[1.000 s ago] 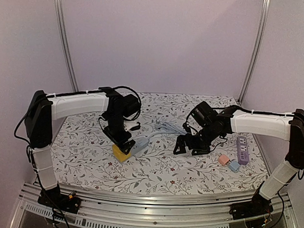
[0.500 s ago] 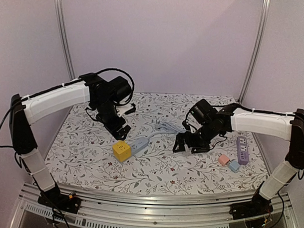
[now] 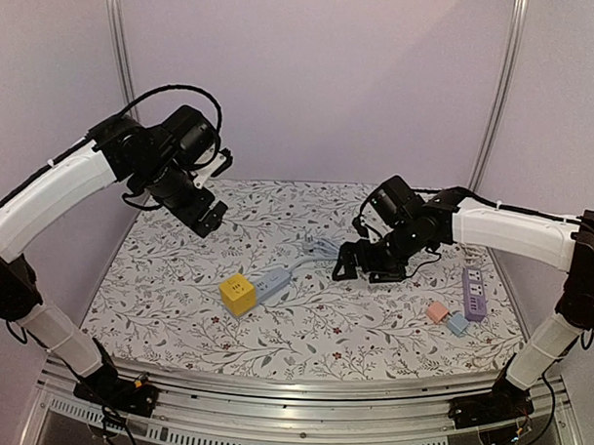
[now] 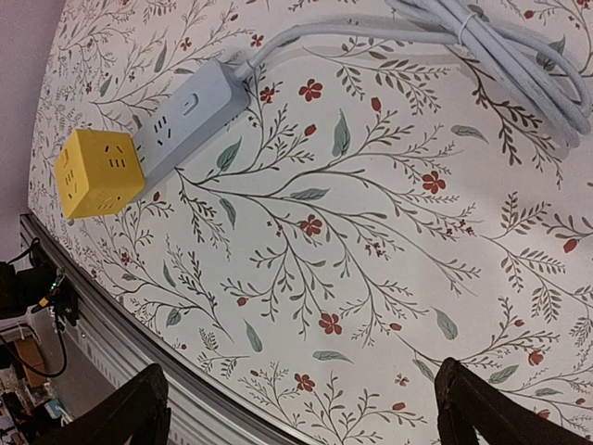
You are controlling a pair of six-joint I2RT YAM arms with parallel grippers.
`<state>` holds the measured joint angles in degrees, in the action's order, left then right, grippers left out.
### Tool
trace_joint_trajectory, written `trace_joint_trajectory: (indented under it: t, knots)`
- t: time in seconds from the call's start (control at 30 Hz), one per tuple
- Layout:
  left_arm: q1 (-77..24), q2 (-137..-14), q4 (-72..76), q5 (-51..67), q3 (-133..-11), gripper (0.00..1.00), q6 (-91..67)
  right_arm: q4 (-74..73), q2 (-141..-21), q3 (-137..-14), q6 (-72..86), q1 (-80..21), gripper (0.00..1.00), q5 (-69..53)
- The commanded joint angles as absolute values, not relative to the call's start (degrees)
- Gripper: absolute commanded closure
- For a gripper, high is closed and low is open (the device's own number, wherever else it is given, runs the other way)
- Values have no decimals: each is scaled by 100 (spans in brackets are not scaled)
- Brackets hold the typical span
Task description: Insert the plug
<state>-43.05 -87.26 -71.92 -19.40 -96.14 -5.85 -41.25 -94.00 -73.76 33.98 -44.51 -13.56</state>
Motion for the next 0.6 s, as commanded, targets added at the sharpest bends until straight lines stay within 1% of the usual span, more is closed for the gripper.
trace_joint_trajectory:
  t: [0.0,0.13,0.23,0.33,0.57]
  knots:
    - [-4254,-8379,-7252,-2761,-9653,0,-752,-4336,-9497,-7544,3322,-4508,1,-1176]
    - [-4254,-7982,-7001,-3554,-9419,1,-793,-4412,-9510,-7597,3321,-4507,1,-1083]
    - [-4247,-7673,-6746,-3887,-9160,0,-717,-4460,-9509,-7611,3334,-4505,1,-1006]
    - [-4202,-7488,-6621,-4324,-8990,1,-998,-4533,-9510,-7620,3361,-4505,1,-834]
    - [-4025,-7146,-6064,-4248,-8532,0,-1543,-4786,-9527,-7678,3495,-4507,1,-197]
